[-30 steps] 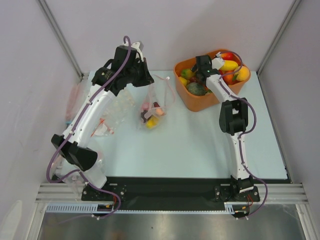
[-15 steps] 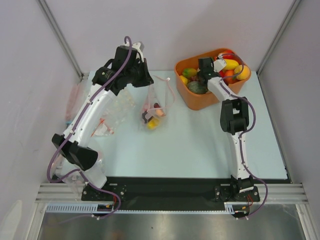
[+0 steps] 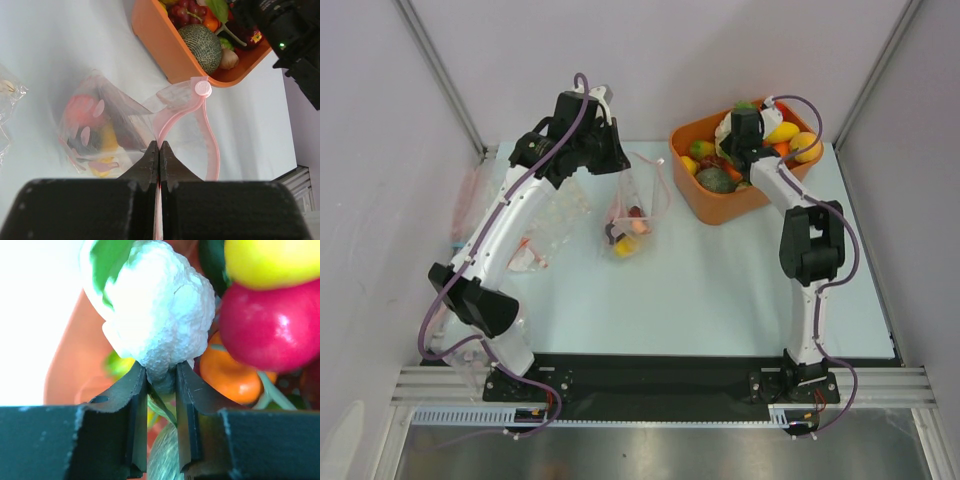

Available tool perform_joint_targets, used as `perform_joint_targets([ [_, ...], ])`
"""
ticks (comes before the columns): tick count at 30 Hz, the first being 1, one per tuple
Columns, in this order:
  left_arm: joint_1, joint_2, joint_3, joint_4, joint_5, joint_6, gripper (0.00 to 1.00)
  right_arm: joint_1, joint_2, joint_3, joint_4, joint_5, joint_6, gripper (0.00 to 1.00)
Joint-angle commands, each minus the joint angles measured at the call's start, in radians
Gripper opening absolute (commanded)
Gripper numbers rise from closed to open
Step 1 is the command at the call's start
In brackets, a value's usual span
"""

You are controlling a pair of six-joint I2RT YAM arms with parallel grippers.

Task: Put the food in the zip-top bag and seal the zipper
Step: Pick up the fake vegetable from the bin, then place the fake vegetable in the zipper food storage bag.

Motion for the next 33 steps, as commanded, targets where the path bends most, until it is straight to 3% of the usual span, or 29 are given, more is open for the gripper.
perform_joint_targets([
  [1,0.003,-0.007,0.041,0.054,0.024,0.013,0.0,-0.011,-0.125,-0.031,0.066,-0.04,0.007,0.0],
  [11,0.003,-0.015,0.024,0.067,0.047,-0.002,0.0,-0.012,-0.306,-0.164,0.07,-0.168,-0.023,0.0],
  [21,0.003,-0.003,0.012,0.084,0.084,-0.019,0.0,-0.008,-0.498,-0.25,0.06,-0.663,-0.094,0.0],
  [28,0.003,-0.001,-0.022,0.111,0.114,-0.033,0.0,0.035,-0.734,-0.399,0.038,-0.732,-0.129,0.0],
  [33,0.001,0.008,-0.008,0.119,0.134,-0.043,0.0,0.052,-0.832,-0.419,-0.063,-0.853,-0.131,0.0],
])
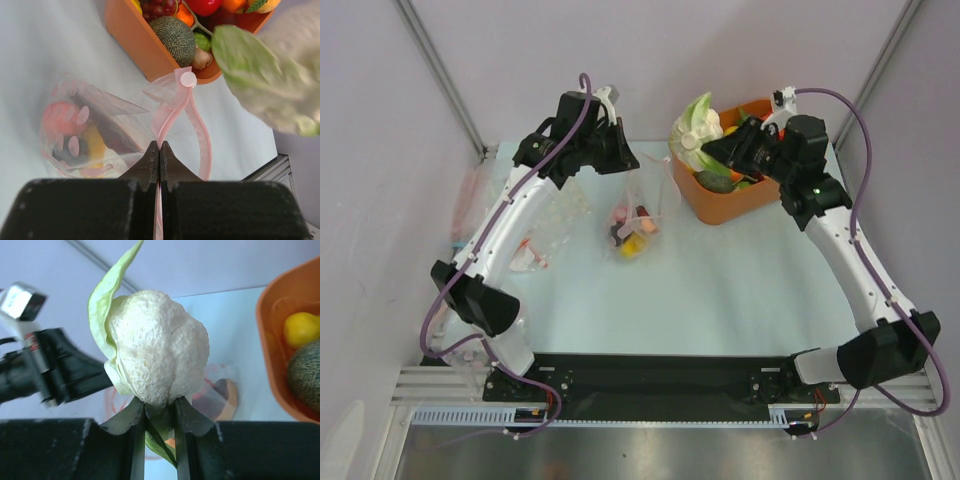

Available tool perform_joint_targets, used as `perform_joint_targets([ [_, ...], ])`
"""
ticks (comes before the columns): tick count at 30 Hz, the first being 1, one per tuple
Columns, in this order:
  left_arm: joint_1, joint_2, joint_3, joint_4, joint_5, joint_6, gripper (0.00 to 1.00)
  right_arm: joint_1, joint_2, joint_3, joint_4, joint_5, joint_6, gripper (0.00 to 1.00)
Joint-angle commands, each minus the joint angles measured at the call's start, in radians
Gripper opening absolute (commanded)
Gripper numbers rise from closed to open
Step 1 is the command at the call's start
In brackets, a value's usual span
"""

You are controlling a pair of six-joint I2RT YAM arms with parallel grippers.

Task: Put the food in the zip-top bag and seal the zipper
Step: Place the fake vegetable in the zipper food storage bag.

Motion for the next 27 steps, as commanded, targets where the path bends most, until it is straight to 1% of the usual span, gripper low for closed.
perform_joint_targets([
  [1,0.003,0.004,0.016,0.067,0.043,-0.029,0.0,0.009,-0.079,0.001,-0.046,-0.13,0.001,0.0],
  [2,0.003,0.007,0.016,0.07,0.047,-0.032,0.0,0.012,-0.087,0.001,-0.07,-0.163,0.01,0.0],
  [6,0.0,0.017,0.013,0.071,0.051,-0.052,0.0,0.043,-0.134,-0.01,-0.115,-0.211,0.036,0.0],
  [11,-0.003,0.031,0.016,0.082,0.074,-0.081,0.0,0.078,-0.154,-0.03,-0.178,-0.22,0.03,0.0],
  [13,-0.008,0.031,0.024,0.086,0.077,-0.092,0.0,0.094,-0.148,-0.036,-0.193,-0.205,0.03,0.0],
  [14,-0.009,0.03,0.026,0.087,0.074,-0.094,0.0,0.11,-0.142,-0.037,-0.208,-0.169,0.03,0.0],
  [17,-0.02,0.03,0.026,0.09,0.074,-0.101,0.0,0.138,-0.111,-0.045,-0.219,-0.116,0.047,0.0],
  [21,-0.044,0.042,0.026,0.094,0.071,-0.115,0.0,0.179,-0.024,-0.016,-0.234,-0.11,0.093,0.0],
  [24,-0.075,0.051,0.026,0.102,0.057,-0.117,0.0,0.198,0.036,0.053,-0.312,-0.098,0.092,0.0],
  [25,-0.083,0.054,0.026,0.109,0.052,-0.12,0.0,0.199,0.074,0.086,-0.373,-0.095,0.096,0.0],
  [27,-0.104,0.06,0.033,0.111,0.049,-0.123,0.0,0.199,0.112,0.113,-0.43,-0.095,0.098,0.0],
])
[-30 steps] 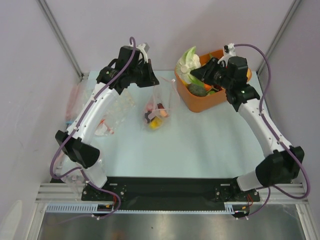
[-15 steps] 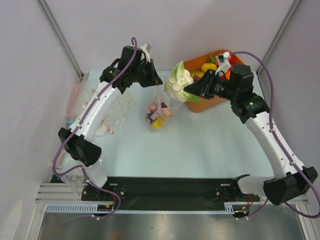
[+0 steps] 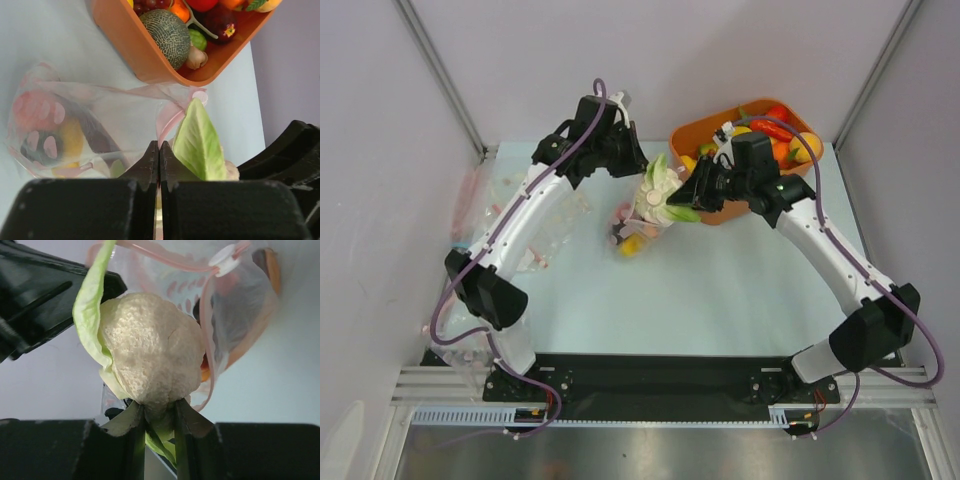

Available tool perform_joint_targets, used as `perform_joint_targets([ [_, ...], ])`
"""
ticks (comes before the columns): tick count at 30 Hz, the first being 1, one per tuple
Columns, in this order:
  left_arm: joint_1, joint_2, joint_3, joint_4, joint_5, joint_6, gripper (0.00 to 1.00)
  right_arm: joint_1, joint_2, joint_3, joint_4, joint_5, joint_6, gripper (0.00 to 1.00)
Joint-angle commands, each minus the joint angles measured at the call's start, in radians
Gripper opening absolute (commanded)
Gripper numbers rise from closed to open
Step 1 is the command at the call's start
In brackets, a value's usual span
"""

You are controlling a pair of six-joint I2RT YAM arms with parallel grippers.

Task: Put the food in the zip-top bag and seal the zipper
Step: Place the fake vegetable in the zipper food storage bag.

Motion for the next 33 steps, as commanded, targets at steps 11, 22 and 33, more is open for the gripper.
perform_joint_targets([
  [11,-0.138,0.012,0.102,0.026,0.046,-0.034,0.0,-0.042,0.181,0.118,-0.049,-0.102,0.184,0.0],
  [22,-0.19,0.024,0.148,-0.001,0.103,-0.033,0.0,-0.053,0.283,0.26,-0.1,-0.059,0.205,0.0],
  [33,-0.209,-0.002,0.14,-0.015,0.132,-0.063,0.0,-0.096,0.205,0.116,0.259,0.137,0.42,0.0],
])
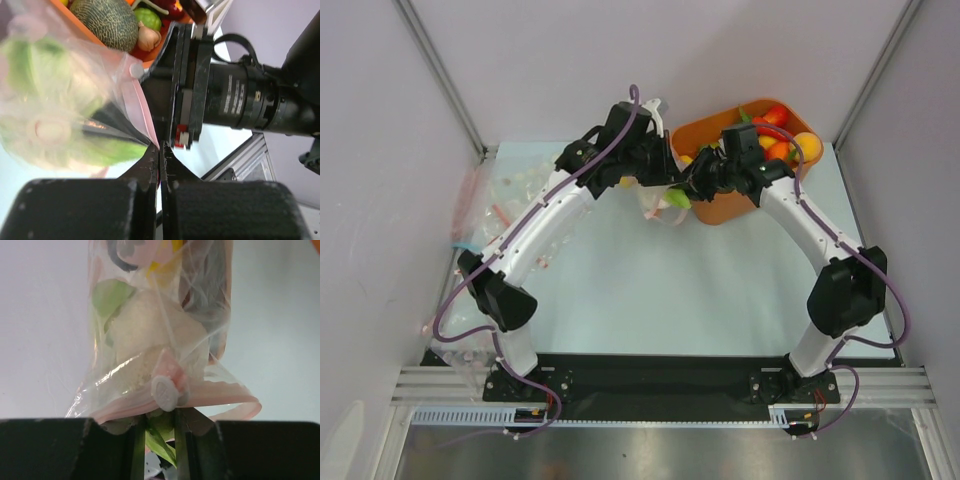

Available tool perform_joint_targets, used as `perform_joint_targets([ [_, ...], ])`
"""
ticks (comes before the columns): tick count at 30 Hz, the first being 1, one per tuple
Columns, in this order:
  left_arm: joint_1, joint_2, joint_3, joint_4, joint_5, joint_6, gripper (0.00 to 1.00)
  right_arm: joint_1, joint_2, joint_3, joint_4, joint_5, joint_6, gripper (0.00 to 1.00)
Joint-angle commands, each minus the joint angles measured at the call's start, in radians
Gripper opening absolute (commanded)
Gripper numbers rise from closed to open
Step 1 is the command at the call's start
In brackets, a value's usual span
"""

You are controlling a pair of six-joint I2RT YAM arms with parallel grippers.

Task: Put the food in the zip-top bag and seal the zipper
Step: Place the fake vegetable in the zipper food storage bag.

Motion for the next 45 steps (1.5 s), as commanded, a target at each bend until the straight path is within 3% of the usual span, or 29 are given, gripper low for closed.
perform_joint_targets([
  [1,-0.046,-0.042,0.061,-0.01,0.154,-0.051,0.0,-0.033,-0.056,-0.05,0.325,0.124,0.136,0.0],
  [9,0.075,-0.025,0.091,-0.053,0.194,-0.068,0.0,-0.088,-0.089,-0.025,0.194,0.13,0.056,0.0],
  [14,0.084,-0.017,0.117,-0.052,0.213,-0.086,0.0,-0.094,-0.174,-0.16,0.414,0.201,0.139,0.0],
  [19,0.068,-0.006,0.114,-0.021,0.298,-0.152,0.0,-0.07,-0.084,-0.085,0.418,0.193,0.101,0.0],
  [23,0.055,0.007,0.127,0.049,0.356,-0.225,0.0,-0.001,-0.012,0.0,0.299,0.242,0.012,0.0],
  [27,0.061,0.024,0.182,0.046,0.385,-0.259,0.0,0.015,-0.002,-0.036,0.301,0.299,-0.01,0.0],
  [29,0.064,0.018,0.179,0.051,0.384,-0.263,0.0,0.003,-0.001,-0.047,0.313,0.3,-0.011,0.05],
  [31,0.078,0.003,0.148,0.059,0.381,-0.261,0.0,-0.007,0.001,-0.054,0.336,0.254,-0.022,0.12],
  [36,0.132,-0.035,0.012,0.099,0.398,-0.266,0.0,-0.013,-0.031,-0.065,0.43,0.12,-0.049,0.17],
  [39,0.167,-0.046,-0.008,0.102,0.393,-0.252,0.0,-0.022,-0.047,-0.073,0.474,0.012,-0.091,0.0],
  [43,0.211,-0.031,0.021,0.067,0.425,-0.233,0.0,-0.033,-0.044,-0.085,0.521,-0.158,-0.132,0.0],
  [45,0.218,-0.009,0.068,0.043,0.436,-0.23,0.0,-0.025,-0.041,-0.061,0.443,-0.14,-0.21,0.01],
])
